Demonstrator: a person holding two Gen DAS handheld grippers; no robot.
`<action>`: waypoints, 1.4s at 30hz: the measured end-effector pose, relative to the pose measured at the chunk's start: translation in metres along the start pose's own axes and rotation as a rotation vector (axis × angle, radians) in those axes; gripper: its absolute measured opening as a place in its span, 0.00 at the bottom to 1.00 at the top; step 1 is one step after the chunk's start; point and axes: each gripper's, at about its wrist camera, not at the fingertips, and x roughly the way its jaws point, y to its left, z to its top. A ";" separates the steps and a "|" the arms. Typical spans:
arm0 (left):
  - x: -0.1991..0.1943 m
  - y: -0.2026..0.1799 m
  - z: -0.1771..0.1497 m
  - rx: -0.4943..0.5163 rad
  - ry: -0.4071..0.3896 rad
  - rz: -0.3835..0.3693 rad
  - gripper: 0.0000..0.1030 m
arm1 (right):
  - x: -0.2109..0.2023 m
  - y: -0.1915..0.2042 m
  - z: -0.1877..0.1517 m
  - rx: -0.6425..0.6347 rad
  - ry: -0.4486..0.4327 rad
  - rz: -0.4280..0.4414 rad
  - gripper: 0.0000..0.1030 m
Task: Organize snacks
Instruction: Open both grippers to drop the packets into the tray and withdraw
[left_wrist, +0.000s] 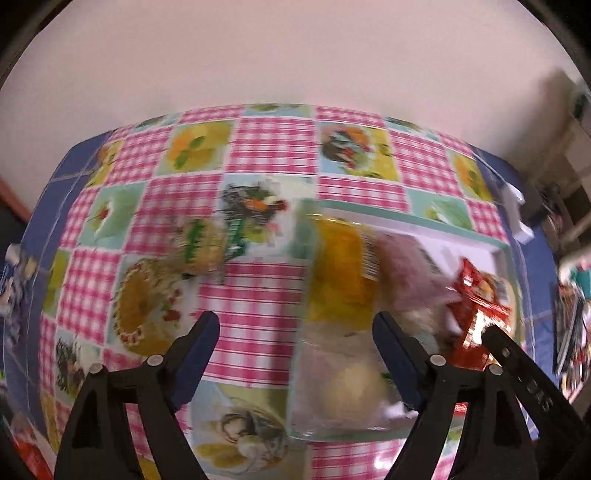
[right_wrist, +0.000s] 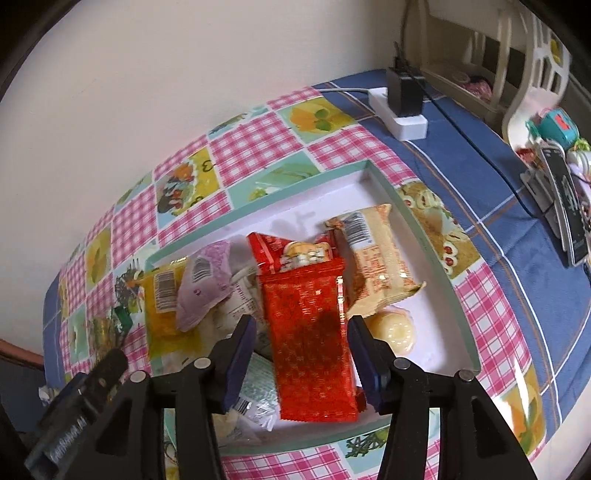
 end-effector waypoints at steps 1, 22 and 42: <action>0.002 0.006 0.001 -0.020 0.003 0.010 0.84 | 0.000 0.004 -0.001 -0.013 0.000 0.002 0.58; 0.016 0.100 0.003 -0.265 0.011 0.135 0.97 | 0.005 0.049 -0.016 -0.169 -0.044 -0.041 1.00; 0.018 0.156 0.004 -0.299 0.015 0.223 0.97 | 0.001 0.120 -0.044 -0.313 -0.041 0.104 1.00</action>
